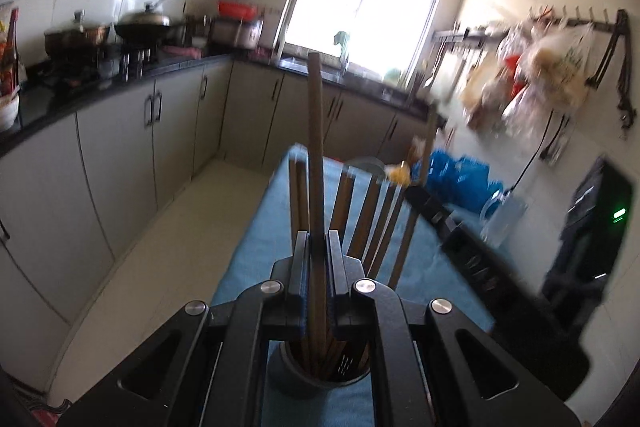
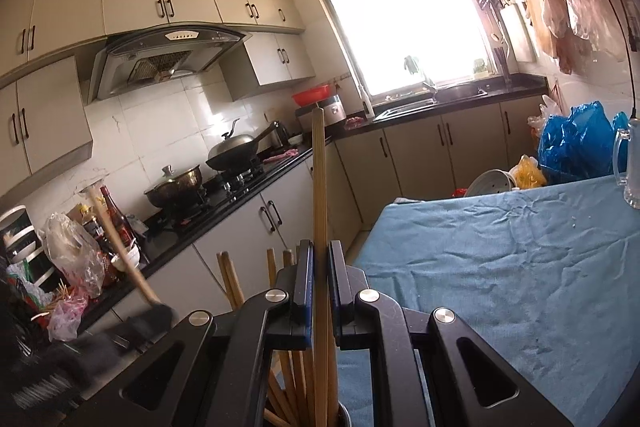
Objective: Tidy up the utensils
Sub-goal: 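Push both held chopsticks down into the black cup among the others, then open both tools to release the chopsticks into the black cup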
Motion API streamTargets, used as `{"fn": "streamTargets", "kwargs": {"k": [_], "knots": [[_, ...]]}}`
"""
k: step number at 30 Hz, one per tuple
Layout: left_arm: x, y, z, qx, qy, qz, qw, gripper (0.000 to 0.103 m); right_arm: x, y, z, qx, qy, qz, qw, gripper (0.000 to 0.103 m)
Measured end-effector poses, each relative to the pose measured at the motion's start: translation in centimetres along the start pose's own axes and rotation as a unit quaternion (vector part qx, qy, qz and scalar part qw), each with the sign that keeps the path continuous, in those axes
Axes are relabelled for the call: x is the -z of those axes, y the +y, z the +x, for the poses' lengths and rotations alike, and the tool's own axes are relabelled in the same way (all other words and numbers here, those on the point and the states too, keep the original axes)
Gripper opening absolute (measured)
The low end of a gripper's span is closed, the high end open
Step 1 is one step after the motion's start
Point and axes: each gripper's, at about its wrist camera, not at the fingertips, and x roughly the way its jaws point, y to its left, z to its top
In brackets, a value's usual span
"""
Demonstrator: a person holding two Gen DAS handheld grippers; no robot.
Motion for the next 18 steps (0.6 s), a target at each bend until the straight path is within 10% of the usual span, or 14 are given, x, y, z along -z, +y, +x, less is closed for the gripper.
{"fn": "streamTargets", "kwargs": {"k": [18], "knots": [[3.0,-0.4,2.6,-0.028,0.037,0.006,0.9989,0.008,3.1,-1.1,1.0,0.003,0.061,0.01,0.998,0.008]]}}
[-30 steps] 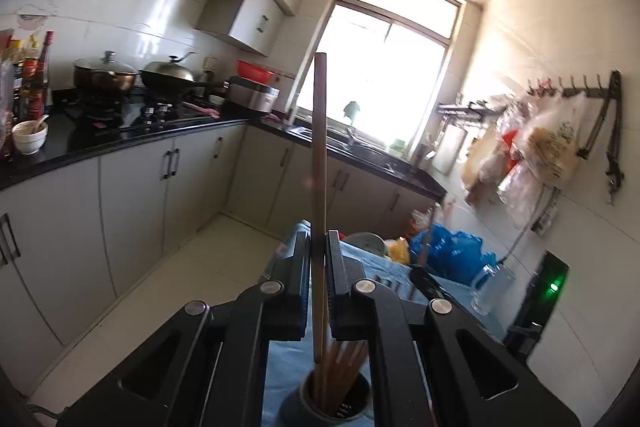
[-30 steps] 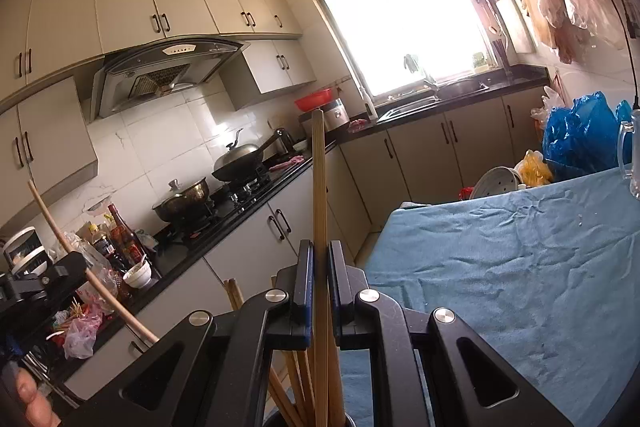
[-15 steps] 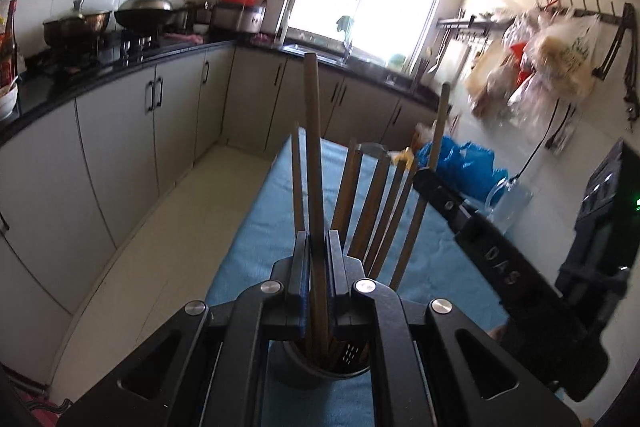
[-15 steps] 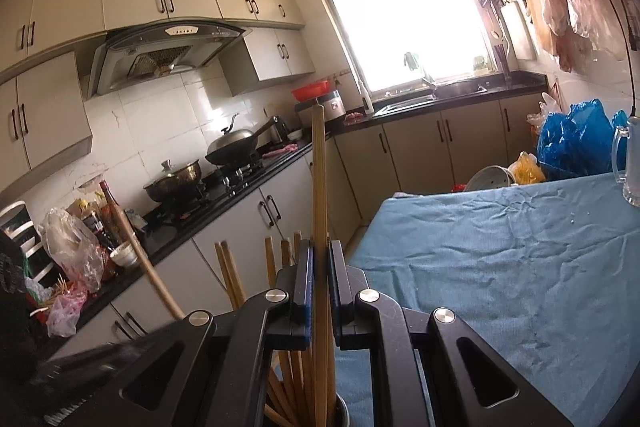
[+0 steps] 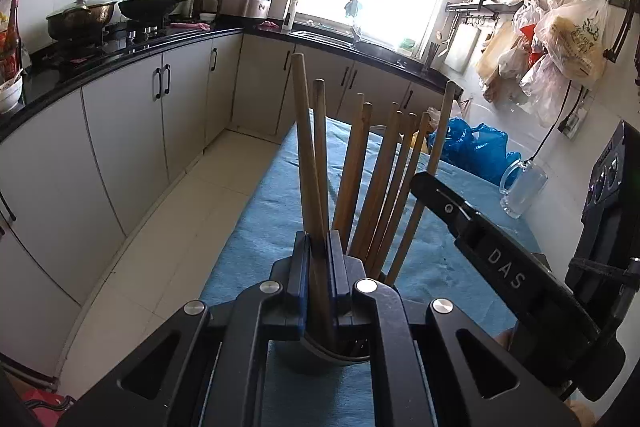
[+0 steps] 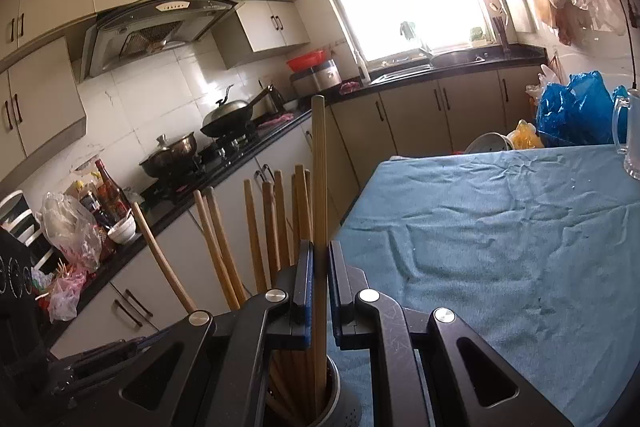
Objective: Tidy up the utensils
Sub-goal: 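Open both tools to release the chopsticks into the black cup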
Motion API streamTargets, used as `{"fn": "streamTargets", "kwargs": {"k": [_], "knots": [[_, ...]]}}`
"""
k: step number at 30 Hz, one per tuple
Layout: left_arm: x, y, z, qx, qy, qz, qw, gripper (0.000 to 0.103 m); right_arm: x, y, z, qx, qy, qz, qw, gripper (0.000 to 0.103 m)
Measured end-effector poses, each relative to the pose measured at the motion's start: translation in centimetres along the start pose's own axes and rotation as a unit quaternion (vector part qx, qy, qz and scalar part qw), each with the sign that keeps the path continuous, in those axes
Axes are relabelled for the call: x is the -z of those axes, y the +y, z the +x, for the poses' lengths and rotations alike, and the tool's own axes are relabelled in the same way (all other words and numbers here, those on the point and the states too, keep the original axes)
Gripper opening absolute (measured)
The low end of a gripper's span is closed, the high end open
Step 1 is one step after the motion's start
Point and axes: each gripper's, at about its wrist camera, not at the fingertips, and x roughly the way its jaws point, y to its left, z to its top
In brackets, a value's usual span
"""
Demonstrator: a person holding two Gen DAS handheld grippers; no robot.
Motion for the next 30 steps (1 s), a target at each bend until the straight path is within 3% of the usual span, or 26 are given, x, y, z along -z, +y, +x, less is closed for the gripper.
{"fn": "streamTargets", "kwargs": {"k": [21,23,30], "knots": [[0.9,-0.8,-0.5,-0.008,0.004,0.004,1.0,0.008,0.7,-0.5,0.1,-0.003,0.031,0.019,0.999,0.011],[1.0,-0.9,-0.7,-0.007,0.001,0.006,1.0,0.008,0.7,-0.5,-0.2,-0.004,0.029,0.024,0.999,0.024],[1.5,-1.3,-1.8,-0.005,-0.001,0.006,1.0,0.008,0.2,-0.9,-2.2,0.004,0.006,0.039,0.999,0.047]]}}
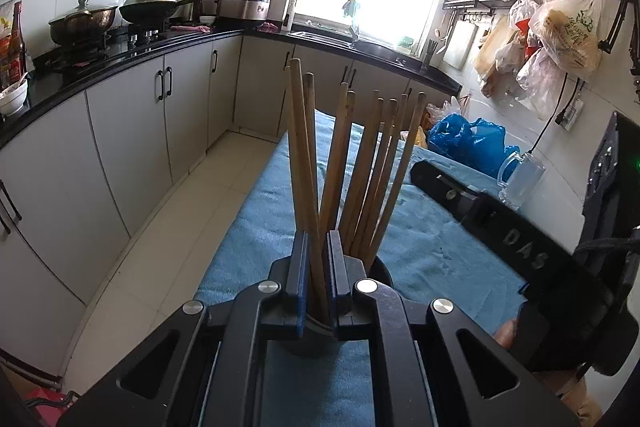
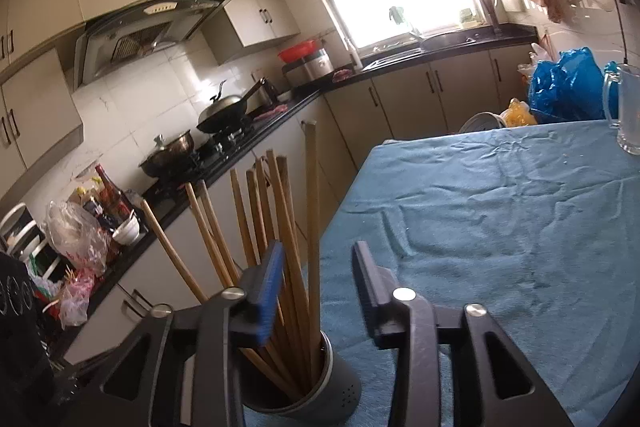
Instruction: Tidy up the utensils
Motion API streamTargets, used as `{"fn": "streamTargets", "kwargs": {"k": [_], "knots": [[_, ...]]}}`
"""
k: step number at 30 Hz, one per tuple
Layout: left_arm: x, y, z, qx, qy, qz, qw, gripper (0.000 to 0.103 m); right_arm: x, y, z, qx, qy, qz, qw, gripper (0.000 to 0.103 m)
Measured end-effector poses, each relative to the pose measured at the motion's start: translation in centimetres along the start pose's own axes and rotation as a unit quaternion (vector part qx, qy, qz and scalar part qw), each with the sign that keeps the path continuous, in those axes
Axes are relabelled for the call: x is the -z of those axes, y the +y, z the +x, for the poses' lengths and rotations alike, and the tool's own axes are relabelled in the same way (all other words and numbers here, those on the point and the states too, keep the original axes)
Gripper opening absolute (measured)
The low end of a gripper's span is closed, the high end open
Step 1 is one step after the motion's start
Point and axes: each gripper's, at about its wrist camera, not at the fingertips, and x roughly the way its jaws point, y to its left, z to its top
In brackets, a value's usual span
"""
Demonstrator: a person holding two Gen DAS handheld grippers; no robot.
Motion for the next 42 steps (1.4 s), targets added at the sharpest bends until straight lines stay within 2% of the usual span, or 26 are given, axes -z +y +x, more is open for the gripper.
{"fn": "streamTargets", "kwargs": {"k": [2,4,6,14,23,26,28,31,35,37,42], "knots": [[0.1,-0.1,-0.2,0.0,0.0,0.0,1.0,0.011,-0.1,0.0,-0.6,0.002,-0.006,0.001,1.0,0.049],[0.3,-0.3,-0.6,-0.001,-0.002,-0.001,1.0,0.03,-0.2,0.0,-1.3,0.005,-0.011,0.001,1.0,0.05],[0.5,-0.5,-1.2,-0.002,-0.009,-0.004,0.9999,0.036,-0.1,0.0,-1.9,0.007,-0.015,0.0,1.0,0.053],[1.5,-1.7,-3.1,0.001,-0.016,0.007,0.9998,0.04,0.3,-0.2,-4.3,0.014,-0.027,0.001,1.0,0.057],[2.7,-2.3,-4.3,-0.002,-0.013,0.011,0.9999,0.052,1.1,-0.9,-6.8,0.029,-0.035,0.001,0.999,0.061],[3.2,-2.6,-4.8,-0.008,-0.017,0.015,0.9997,0.065,1.5,-0.9,-7.3,0.038,-0.034,-0.006,0.999,0.062],[3.5,-2.6,-5.3,-0.024,-0.029,0.017,0.9992,0.079,1.8,-0.8,-7.6,0.041,-0.035,-0.011,0.998,0.063],[3.8,-2.7,-6.3,-0.052,-0.055,0.023,0.9969,0.088,2.5,-0.5,-8.0,0.052,-0.035,-0.025,0.998,0.065],[4.5,-2.6,-8.6,-0.096,-0.113,0.027,0.9886,0.094,3.2,-0.2,-8.7,0.064,-0.035,-0.038,0.997,0.068],[4.8,-2.4,-10.2,-0.127,-0.151,0.026,0.98,0.1,3.5,0.1,-9.2,0.071,-0.038,-0.047,0.996,0.068],[5.3,-1.8,-14.3,-0.181,-0.237,0.025,0.9542,0.103,4.5,0.9,-10.8,0.085,-0.054,-0.067,0.993,0.072]]}}
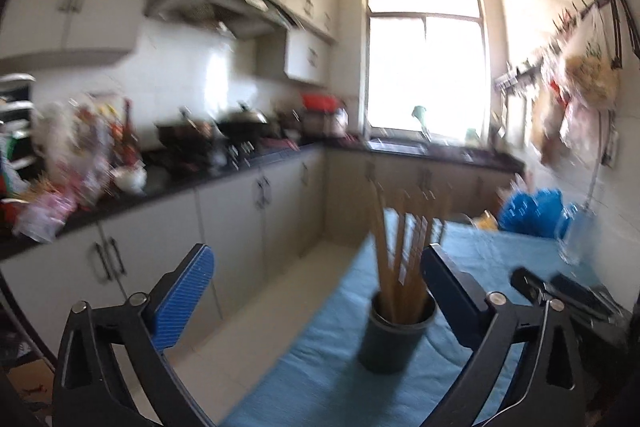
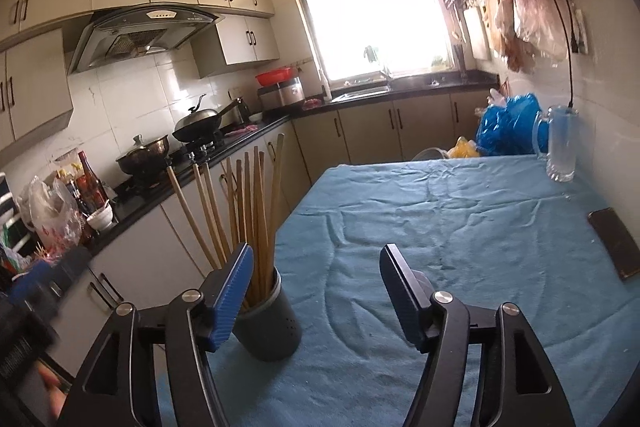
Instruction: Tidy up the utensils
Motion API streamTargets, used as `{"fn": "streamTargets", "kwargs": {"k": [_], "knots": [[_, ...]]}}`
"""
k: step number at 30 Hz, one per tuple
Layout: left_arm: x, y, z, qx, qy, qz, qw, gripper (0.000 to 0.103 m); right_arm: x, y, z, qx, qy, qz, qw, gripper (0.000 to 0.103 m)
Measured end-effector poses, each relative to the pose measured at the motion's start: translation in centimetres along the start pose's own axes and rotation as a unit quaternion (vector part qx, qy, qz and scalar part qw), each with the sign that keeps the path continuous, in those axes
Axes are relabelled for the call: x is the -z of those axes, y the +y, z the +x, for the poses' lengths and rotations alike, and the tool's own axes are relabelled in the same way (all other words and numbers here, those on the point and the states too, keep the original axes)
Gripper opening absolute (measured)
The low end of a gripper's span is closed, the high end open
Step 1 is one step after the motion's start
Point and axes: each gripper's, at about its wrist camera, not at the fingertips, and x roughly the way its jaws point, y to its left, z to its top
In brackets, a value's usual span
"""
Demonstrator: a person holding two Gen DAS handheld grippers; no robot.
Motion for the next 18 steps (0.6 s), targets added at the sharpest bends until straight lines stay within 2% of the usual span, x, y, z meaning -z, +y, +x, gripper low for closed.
{"fn": "streamTargets", "kwargs": {"k": [4,7,12,14,18], "knots": [[-0.6,1.5,-1.8,-0.002,-0.029,-0.018,0.9994,0.103,0.8,0.6,-1.3,0.013,-0.019,-0.018,1.0,0.074],[-0.5,2.2,-2.1,0.002,-0.023,-0.023,0.9995,0.103,1.5,0.8,-2.3,0.023,-0.035,-0.026,0.999,0.077],[0.7,1.5,-1.7,-0.006,-0.007,0.002,1.0,0.103,2.5,0.8,-3.0,0.039,-0.038,-0.041,0.998,0.082],[1.4,1.0,-1.3,0.003,0.011,0.01,0.9999,0.103,3.1,0.8,-3.0,0.039,-0.031,-0.045,0.998,0.082],[2.7,0.0,0.3,0.024,0.082,0.021,0.9961,0.103,4.0,0.9,-3.0,0.039,-0.02,-0.057,0.997,0.083]]}}
